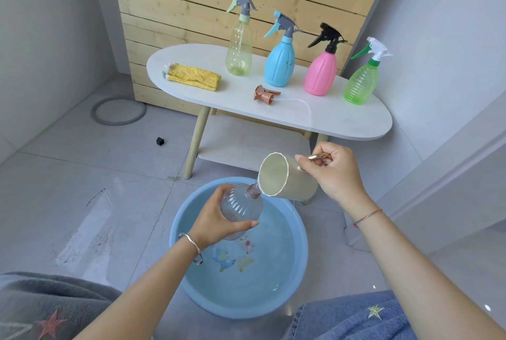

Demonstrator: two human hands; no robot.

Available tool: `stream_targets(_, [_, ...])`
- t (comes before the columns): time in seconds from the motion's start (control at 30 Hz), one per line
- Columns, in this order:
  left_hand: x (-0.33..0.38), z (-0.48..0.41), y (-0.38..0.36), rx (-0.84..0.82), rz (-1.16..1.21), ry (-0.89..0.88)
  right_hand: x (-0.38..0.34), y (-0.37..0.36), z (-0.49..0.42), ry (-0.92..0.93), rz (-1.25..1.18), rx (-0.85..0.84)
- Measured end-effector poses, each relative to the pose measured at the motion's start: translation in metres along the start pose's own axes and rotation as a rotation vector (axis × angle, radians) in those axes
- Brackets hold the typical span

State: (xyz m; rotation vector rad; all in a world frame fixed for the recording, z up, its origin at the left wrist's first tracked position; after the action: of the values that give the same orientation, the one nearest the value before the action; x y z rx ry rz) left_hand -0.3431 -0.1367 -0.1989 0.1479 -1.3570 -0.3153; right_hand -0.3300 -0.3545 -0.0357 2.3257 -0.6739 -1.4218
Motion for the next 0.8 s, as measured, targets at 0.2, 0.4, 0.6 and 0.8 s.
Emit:
stream_targets(0.2, [-0.0026,-0.0001,-0.0024,0.005,0.007,0.011,-0.0009,0.0004,-0.0014,0.034,0.055,0.005])
stream_targets(0.4, [-0.0031,0.0009,-0.0031,0.005,0.017,0.018,-0.0009,0.0001,-0.0026,0.064,0.073,0.008])
stream_targets(0.6, [-0.0051,0.0012,-0.0041,-0.022,0.012,0.028,-0.0044,-0.0010,-0.0008,0.082,0.096,0.002])
stream_targets(0.8, [-0.0061,0.0023,-0.0057,-0.035,0.009,0.034,-0.0068,-0.0015,0.0004,0.093,0.105,-0.013])
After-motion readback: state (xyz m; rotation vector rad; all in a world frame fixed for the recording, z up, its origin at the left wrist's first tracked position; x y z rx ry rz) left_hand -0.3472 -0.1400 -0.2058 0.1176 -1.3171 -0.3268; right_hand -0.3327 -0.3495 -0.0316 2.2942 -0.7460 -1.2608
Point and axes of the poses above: each hand's wrist, its own z-axis away from the middle knuckle, its own y-axis out of the back of the hand, x = y × z, the point moved 3 cm from there along -z, towards the middle knuckle, and after that the axes turned 9 degrees about y, right-handed, at the moved point
